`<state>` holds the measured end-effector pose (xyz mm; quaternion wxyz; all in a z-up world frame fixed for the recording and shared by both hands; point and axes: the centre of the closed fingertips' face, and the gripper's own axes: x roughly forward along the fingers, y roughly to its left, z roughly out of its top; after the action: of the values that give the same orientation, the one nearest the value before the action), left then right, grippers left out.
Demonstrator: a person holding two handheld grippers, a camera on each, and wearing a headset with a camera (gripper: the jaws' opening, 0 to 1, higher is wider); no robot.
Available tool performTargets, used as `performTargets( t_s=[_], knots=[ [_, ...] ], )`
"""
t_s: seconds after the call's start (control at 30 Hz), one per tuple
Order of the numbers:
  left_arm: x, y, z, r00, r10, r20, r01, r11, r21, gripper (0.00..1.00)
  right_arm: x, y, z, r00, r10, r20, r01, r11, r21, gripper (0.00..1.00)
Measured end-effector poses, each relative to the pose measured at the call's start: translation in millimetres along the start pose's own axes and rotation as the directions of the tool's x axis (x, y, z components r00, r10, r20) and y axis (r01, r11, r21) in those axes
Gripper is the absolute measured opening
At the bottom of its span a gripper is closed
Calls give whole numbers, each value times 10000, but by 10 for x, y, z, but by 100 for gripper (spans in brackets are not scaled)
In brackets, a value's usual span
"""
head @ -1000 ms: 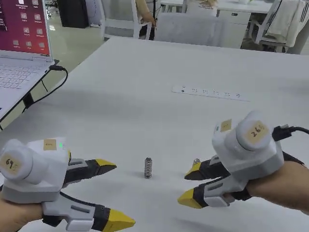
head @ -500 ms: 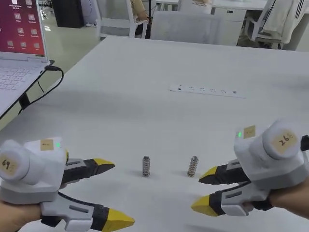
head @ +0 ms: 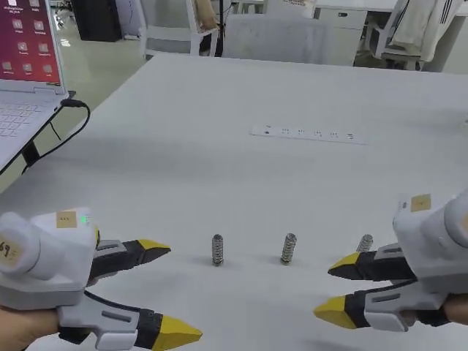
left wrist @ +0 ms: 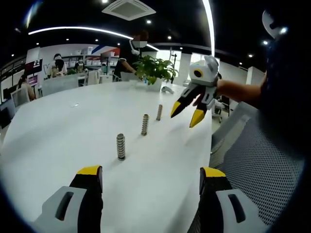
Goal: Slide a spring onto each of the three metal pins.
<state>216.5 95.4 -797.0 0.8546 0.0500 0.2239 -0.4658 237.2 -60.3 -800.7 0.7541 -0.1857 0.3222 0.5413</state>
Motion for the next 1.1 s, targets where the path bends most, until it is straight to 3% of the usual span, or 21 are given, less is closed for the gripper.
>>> performTargets(
  t_s=[0.3,0.77,0.97,1.1],
  knots=[
    [3,-1,7,10000,9,-8,-9,10000,-23,79,-174,-140,-123,9980,-564,269,548,9969,571,39],
    [-6,-10,-2,10000,42,53,-41,9998,-177,80,-452,-326,-333,9877,-1399,704,1320,9855,1070,45],
    [2,-14,-9,10000,25,24,-25,9998,-196,80,-511,-377,-440,9804,-1764,878,1725,9837,500,51],
    [-2,-11,-8,10000,23,5,-23,9998,-190,80,-536,-416,-489,9754,-1951,1031,1897,9800,598,55]
  ],
)
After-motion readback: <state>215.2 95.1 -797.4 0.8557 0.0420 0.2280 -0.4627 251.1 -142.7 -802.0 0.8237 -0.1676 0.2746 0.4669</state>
